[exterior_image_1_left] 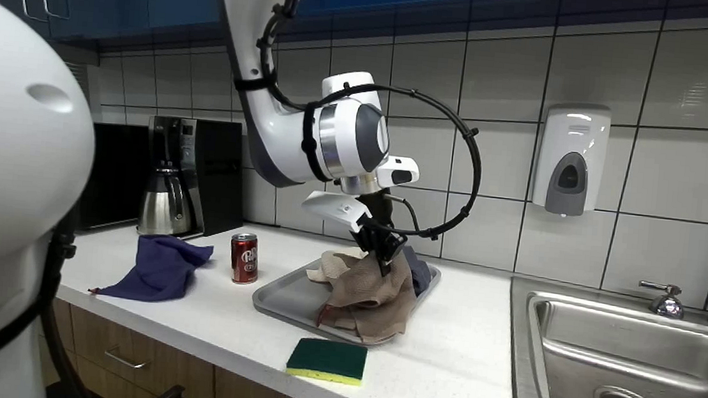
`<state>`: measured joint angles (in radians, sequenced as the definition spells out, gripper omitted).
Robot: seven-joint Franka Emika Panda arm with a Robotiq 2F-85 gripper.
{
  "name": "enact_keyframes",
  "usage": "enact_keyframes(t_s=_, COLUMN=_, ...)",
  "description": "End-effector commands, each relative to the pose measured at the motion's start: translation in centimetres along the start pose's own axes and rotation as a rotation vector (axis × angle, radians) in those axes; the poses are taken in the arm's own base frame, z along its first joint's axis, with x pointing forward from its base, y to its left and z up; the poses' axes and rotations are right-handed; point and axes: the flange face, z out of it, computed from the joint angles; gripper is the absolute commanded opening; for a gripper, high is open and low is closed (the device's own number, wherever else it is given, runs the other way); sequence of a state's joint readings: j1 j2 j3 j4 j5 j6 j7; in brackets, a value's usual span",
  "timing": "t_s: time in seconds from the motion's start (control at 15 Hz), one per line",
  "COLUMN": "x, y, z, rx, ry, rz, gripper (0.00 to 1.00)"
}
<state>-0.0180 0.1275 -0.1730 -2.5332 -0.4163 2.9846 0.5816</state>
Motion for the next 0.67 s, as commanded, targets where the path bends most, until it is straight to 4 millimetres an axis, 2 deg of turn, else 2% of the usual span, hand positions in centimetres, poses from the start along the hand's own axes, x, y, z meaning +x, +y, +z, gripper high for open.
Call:
enact_keyframes(t_s=0.0, x=-0.1, y=1.3, z=-3.4, rx=0.014, ry=0.044, rz=0.007, gripper=0.02)
enact_keyframes(t_s=0.6, x=1.0, y=2.6, z=-8.3, rx=0.044, ry=0.141, rz=0.028, gripper=0.02)
